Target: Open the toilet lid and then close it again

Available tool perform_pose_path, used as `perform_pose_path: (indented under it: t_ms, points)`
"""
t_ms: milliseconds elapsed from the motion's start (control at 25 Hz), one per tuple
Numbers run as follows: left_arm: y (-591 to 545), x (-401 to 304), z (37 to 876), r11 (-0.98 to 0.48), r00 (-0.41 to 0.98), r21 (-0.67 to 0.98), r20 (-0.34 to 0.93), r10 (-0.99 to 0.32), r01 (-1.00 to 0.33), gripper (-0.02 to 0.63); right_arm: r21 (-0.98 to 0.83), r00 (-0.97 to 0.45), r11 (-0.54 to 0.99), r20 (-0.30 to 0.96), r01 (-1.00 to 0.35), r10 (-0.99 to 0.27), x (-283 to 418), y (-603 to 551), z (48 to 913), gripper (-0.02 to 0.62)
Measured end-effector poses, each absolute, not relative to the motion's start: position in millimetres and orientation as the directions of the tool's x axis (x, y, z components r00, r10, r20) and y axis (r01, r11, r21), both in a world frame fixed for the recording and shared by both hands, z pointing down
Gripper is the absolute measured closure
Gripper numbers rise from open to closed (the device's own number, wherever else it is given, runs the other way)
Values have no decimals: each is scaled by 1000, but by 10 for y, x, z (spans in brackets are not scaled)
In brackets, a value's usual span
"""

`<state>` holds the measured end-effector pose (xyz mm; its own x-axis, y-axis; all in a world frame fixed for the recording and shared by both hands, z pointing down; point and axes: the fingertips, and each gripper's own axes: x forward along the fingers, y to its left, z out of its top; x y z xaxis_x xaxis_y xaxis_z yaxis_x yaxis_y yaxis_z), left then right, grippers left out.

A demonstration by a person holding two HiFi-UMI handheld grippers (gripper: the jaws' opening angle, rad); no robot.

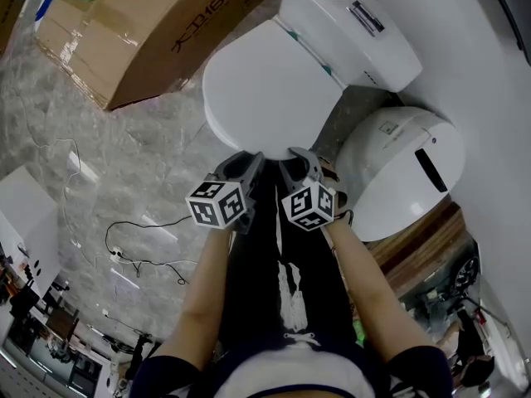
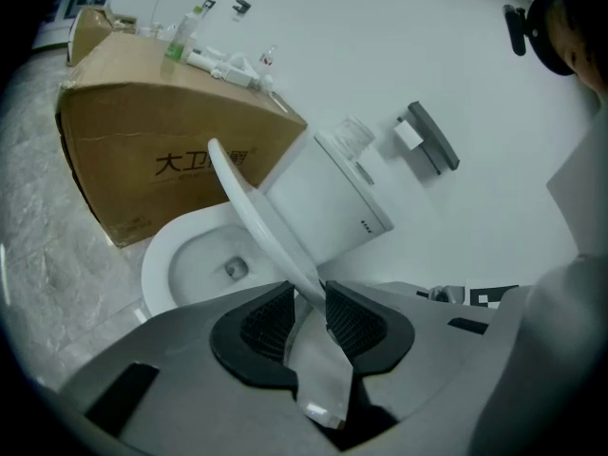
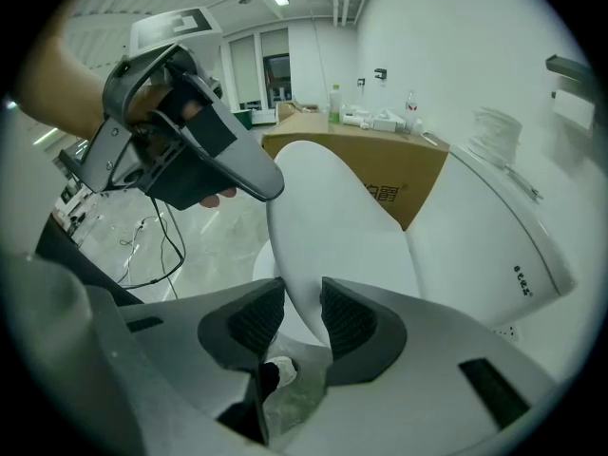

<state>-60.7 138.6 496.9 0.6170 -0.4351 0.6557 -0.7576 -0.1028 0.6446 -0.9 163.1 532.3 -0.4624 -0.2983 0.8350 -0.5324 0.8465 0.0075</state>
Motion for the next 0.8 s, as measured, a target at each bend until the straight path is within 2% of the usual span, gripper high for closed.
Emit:
perform_pose_path:
  t_ms: [800]
  points:
    - [1672, -889, 5487, 26, 555, 595, 764, -329, -803, 495, -20, -423, 931, 894, -364, -146, -255, 1894, 5764, 483]
